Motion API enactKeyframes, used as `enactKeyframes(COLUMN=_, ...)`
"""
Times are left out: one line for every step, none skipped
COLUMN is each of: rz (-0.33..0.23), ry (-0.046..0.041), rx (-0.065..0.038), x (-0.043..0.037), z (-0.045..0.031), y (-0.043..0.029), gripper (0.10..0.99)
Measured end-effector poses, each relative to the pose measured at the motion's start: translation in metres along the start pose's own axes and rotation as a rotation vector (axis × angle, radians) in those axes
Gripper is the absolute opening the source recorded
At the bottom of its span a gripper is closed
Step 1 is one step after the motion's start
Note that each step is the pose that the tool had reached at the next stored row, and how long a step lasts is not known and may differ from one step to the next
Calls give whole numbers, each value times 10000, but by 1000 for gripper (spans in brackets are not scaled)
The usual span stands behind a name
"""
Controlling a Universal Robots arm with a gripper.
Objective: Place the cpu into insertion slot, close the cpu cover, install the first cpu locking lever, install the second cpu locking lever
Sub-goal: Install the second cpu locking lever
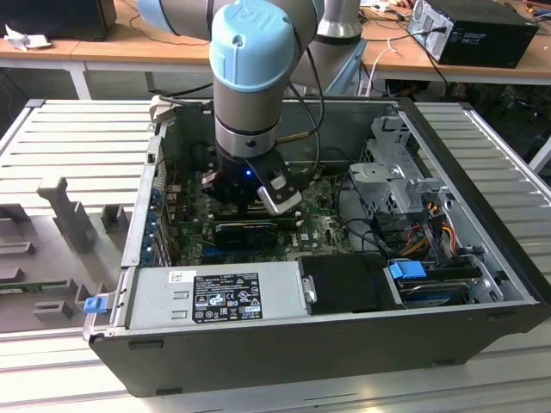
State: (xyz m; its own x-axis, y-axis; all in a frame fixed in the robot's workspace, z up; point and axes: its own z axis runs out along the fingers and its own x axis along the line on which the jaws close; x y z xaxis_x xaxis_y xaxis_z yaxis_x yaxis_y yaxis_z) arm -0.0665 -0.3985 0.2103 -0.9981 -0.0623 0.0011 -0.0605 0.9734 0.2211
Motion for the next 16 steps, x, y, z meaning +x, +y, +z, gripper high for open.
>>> enactKeyframes(rz=-3, ry=-2, rx=-49, x=30, z=2, y=-4, gripper=106)
enactKeyframes(rz=-4, ry=-4, rx=-69, x=45, z=6, y=-7, gripper=106)
enactKeyframes(rz=-7, ry=-6, rx=-107, x=55, z=23, y=-13, gripper=106)
enactKeyframes(rz=-8, ry=-8, rx=-140, x=57, z=42, y=-17, gripper=106)
enactKeyframes(rz=-6, ry=-11, rx=-187, x=58, z=61, y=-21, gripper=106)
enactKeyframes(rz=-6, ry=-12, rx=-203, x=58, z=67, y=-23, gripper=106)
enactKeyframes(rz=-7, ry=-12, rx=-217, x=58, z=73, y=-25, gripper=106)
enactKeyframes(rz=-8, ry=-14, rx=-245, x=58, z=79, y=-26, gripper=106)
enactKeyframes(rz=-8, ry=-16, rx=-258, x=58, z=83, y=-25, gripper=106)
enactKeyframes(rz=-7, ry=-17, rx=-264, x=60, z=85, y=-22, gripper=106)
enactKeyframes(rz=-8, ry=-15, rx=-276, x=66, z=88, y=-21, gripper=106)
enactKeyframes(rz=-9, ry=-18, rx=-301, x=73, z=93, y=-12, gripper=106)
enactKeyframes(rz=-9, ry=-18, rx=-312, x=75, z=98, y=-2, gripper=106)
enactKeyframes(rz=-9, ry=-20, rx=-333, x=76, z=105, y=11, gripper=106)
enactKeyframes(rz=-10, ry=-20, rx=-353, x=76, z=112, y=25, gripper=106)
enactKeyframes(rz=-9, ry=-20, rx=-364, x=75, z=116, y=33, gripper=106)
